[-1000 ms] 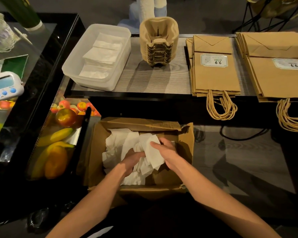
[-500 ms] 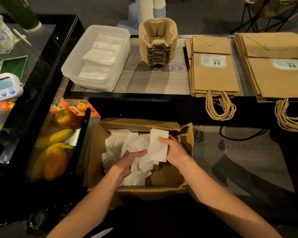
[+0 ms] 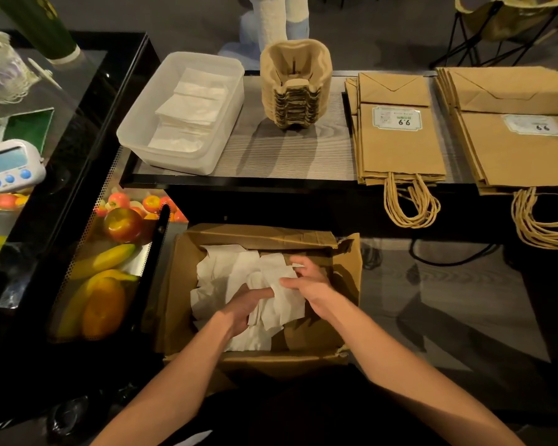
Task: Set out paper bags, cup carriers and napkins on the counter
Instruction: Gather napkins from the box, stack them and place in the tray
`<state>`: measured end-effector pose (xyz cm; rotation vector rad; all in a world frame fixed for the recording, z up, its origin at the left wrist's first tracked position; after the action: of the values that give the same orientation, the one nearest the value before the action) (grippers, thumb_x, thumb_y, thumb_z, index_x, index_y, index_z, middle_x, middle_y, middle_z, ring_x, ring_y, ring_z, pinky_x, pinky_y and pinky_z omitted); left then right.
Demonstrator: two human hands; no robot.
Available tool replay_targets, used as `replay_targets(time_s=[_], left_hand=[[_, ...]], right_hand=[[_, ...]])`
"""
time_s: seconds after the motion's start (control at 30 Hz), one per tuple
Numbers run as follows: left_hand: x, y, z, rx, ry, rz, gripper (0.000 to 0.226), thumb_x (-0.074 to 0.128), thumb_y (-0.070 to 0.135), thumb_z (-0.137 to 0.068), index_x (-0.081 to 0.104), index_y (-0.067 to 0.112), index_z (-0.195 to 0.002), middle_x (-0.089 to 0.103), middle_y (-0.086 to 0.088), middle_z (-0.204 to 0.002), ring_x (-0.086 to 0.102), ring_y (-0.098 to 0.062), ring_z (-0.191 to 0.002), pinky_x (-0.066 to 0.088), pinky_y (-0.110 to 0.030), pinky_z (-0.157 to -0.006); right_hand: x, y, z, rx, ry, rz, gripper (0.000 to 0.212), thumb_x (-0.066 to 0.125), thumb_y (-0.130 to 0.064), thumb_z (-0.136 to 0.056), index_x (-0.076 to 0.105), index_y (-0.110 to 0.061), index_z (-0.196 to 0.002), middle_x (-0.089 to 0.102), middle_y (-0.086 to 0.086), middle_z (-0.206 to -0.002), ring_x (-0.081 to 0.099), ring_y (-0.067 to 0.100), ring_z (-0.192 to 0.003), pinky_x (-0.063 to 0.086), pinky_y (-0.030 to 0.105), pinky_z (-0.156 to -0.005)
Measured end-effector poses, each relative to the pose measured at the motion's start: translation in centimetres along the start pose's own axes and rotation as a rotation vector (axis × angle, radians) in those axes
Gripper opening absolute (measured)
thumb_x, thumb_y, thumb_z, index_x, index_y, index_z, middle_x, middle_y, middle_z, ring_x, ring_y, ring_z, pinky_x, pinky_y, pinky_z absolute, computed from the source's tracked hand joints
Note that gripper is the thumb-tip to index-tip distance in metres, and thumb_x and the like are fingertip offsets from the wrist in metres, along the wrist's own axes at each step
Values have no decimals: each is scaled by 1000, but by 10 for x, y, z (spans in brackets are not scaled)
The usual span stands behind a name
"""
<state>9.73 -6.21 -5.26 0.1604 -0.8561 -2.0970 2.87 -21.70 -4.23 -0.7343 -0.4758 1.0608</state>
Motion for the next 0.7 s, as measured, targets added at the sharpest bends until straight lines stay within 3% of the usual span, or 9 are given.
replay_targets(time_s=[0.07, 0.2, 0.33, 0.43, 0.53, 0.63, 0.7], left_hand=[[0, -1, -1, 14, -2, -11, 39, 74, 19, -92, 64, 20, -130, 76, -7, -117, 73, -27, -108, 56, -51, -99], [-4, -5, -1, -48, 35, -28, 35, 76, 21, -91, 66, 21, -125, 78, -5, -112, 74, -27, -105, 56, -51, -99], [-5, -6, 0, -80, 29, -72, 50, 83, 30, -84, 63, 22, -130, 77, -3, -114, 73, -26, -108, 56, -52, -99], [-4, -4, 1, -66, 7, -110, 76, 95, 41, -62, 63, 26, -129, 76, 1, -117, 67, -23, -116, 52, -49, -103], [-8, -4, 1, -64, 41, -33, 73, 91, 35, -66, 62, 19, -132, 75, -3, -117, 68, -24, -111, 55, -42, -91], [-12, -4, 0, -79, 34, 158, 59, 84, 23, -81, 61, 13, -134, 74, -14, -120, 71, -34, -111, 56, -51, -98], [-14, -4, -2, -77, 29, 208, 52, 80, 20, -86, 62, 13, -134, 73, -16, -122, 71, -35, -112, 55, -54, -100]], right_hand=[[3, 6, 0, 59, 22, 30, 67, 81, -22, -86, 45, -25, -142, 58, 3, -137, 59, 18, -110, 53, 27, -74], [-2, 8, 0, 201, -21, 62, 81, 83, -39, -83, 43, -13, -148, 50, 4, -144, 48, 25, -132, 44, 34, -103], [-2, 9, -1, 207, -62, -28, 43, 84, -30, -83, 60, -15, -116, 64, 1, -119, 60, 15, -107, 51, 26, -86], [-1, 11, -1, 145, -5, -188, 41, 80, -28, -87, 60, -24, -122, 67, 4, -124, 64, 20, -107, 59, 36, -81], [-9, 9, 3, 111, -15, -402, 32, 76, -22, -90, 60, -23, -117, 67, 7, -121, 64, 24, -109, 58, 41, -85], [-22, 11, 3, 191, -20, -625, 41, 77, -21, -89, 66, -14, -128, 69, 12, -125, 66, 28, -114, 59, 37, -79], [-27, 16, 4, 256, 1, -754, 41, 76, -19, -89, 67, -11, -128, 73, 11, -117, 66, 25, -112, 57, 31, -75]])
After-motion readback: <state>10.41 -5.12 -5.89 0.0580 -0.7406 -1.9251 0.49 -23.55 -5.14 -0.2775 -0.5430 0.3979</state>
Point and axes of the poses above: each hand's wrist, its own z-axis away from the middle knuckle, its own x-axis out of the palm, y = z × x, the point moved 1 cm from there along -z, towards the middle knuckle
